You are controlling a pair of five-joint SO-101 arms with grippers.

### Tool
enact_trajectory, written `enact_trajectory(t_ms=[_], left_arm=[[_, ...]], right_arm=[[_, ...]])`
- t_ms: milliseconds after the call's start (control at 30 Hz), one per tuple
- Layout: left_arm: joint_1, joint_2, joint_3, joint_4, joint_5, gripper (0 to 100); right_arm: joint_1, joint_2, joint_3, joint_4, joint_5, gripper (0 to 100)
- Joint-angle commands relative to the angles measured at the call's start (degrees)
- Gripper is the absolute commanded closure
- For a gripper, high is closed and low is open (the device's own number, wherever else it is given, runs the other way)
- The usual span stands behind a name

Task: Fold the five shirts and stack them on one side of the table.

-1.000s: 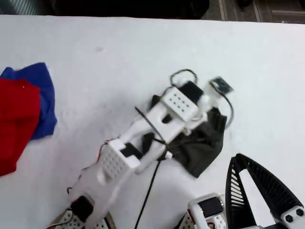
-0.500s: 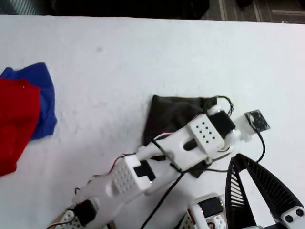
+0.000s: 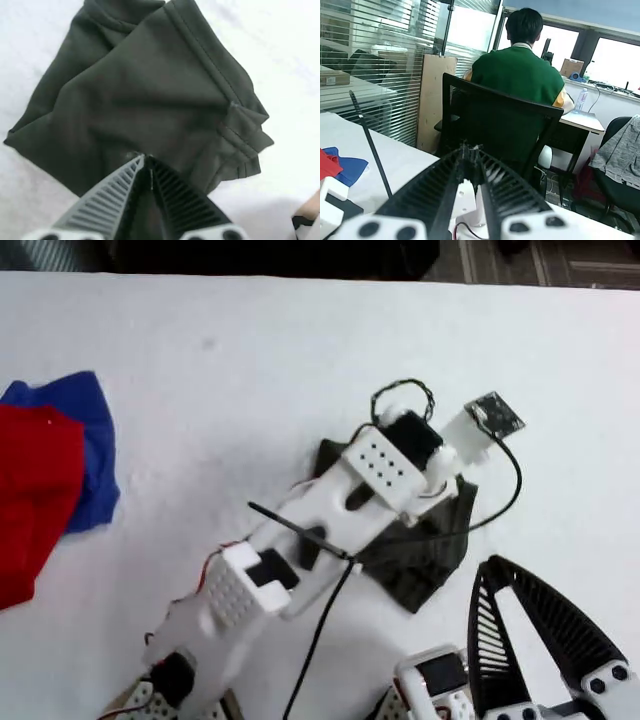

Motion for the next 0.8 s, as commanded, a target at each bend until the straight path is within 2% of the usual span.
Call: enact_trajectory(t_ms=[0, 200, 333, 767], left_arm=[[2.95, 2.33, -1.85, -0.44, 0.26, 98], [11.30, 3.91, -1.32, 1.14, 0.09, 98], [13.23, 3.82, -1.41, 1.23, -1.93, 98], [-0.66, -4.70, -2.20, 1.14, -2.02, 98]], right_arm=[[0.22, 0.31, 0.18, -1.10, 0.70, 97.8], [0.22, 0.31, 0.26, -1.10, 0.70, 97.8], [0.22, 0.31, 0.26, -1.10, 0.70, 97.8], [0.22, 0.84, 0.35, -1.01, 0.70, 97.8]])
